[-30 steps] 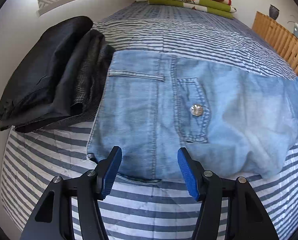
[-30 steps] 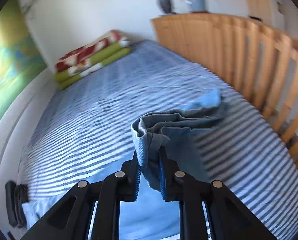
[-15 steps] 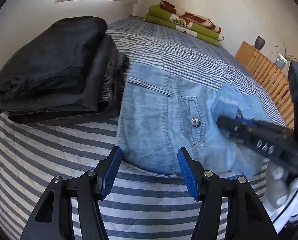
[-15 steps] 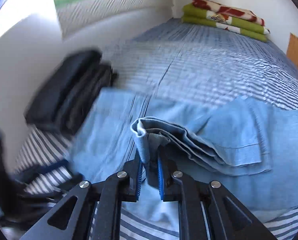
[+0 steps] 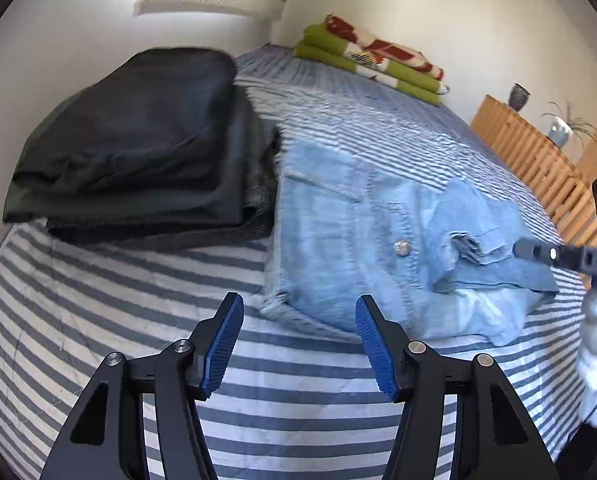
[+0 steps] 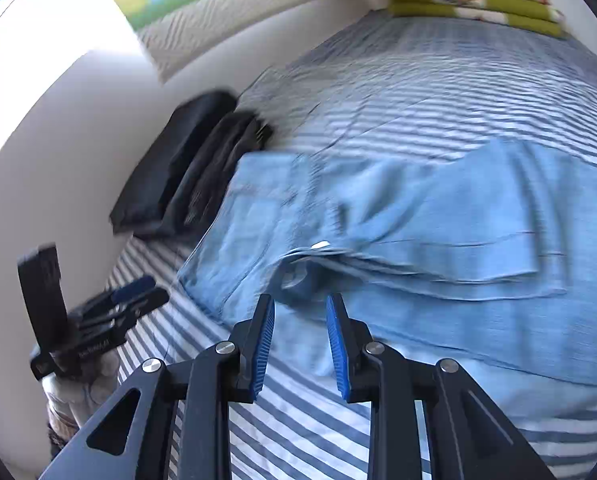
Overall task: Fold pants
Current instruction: 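Lay the sleeve across the folded shirt with the right tool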
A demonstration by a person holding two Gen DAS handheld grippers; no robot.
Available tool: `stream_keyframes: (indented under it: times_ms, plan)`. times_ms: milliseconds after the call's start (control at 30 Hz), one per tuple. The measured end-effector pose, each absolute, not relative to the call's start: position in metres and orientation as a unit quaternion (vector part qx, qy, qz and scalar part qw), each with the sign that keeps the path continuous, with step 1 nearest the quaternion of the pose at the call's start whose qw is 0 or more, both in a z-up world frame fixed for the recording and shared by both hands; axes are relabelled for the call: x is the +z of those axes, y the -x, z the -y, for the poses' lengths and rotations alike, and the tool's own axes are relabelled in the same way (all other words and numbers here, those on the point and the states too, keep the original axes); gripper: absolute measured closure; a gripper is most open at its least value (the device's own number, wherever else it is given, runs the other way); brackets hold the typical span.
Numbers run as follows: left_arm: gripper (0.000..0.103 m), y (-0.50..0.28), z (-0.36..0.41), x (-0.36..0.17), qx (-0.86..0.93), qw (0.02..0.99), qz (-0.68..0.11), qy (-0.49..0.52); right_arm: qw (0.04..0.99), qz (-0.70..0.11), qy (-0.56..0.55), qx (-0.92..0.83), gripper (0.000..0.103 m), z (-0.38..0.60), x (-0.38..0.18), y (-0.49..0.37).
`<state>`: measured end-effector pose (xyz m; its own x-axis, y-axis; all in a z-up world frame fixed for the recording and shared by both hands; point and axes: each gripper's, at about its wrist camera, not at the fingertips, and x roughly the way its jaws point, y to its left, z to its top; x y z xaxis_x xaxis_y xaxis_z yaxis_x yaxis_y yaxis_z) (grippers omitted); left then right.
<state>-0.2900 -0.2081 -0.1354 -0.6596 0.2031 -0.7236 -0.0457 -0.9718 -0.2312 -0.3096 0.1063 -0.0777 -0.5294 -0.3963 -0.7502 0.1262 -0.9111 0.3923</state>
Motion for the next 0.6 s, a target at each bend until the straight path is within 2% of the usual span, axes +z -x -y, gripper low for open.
stream_keyframes:
  times_ms: [133, 233, 433, 500, 600]
  plan:
    - [0.032, 0.302, 0.172, -0.126, 0.906, 0.121, 0.08, 0.398, 0.065, 0.166, -0.469, -0.865, 0.071, -0.172, -0.072, 0.327]
    - [0.022, 0.315, 0.127, -0.128, 0.903, 0.151, 0.02, 0.402, 0.04, 0.176, -0.492, -0.852, 0.062, -0.203, -0.081, 0.352]
    - [0.021, 0.344, 0.056, -0.158, 0.879, 0.149, -0.105, 0.44, 0.028, 0.194, -0.549, -0.812, 0.06, -0.222, -0.117, 0.397]
    - [0.021, 0.354, 0.047, -0.164, 0.874, 0.143, -0.115, 0.449, 0.035, 0.195, -0.559, -0.806, 0.059, -0.22, -0.126, 0.404]
    - [0.023, 0.369, 0.046, -0.166, 0.873, 0.15, -0.087, 0.456, 0.067, 0.245, -0.565, -0.785, 0.058, -0.222, -0.135, 0.409]
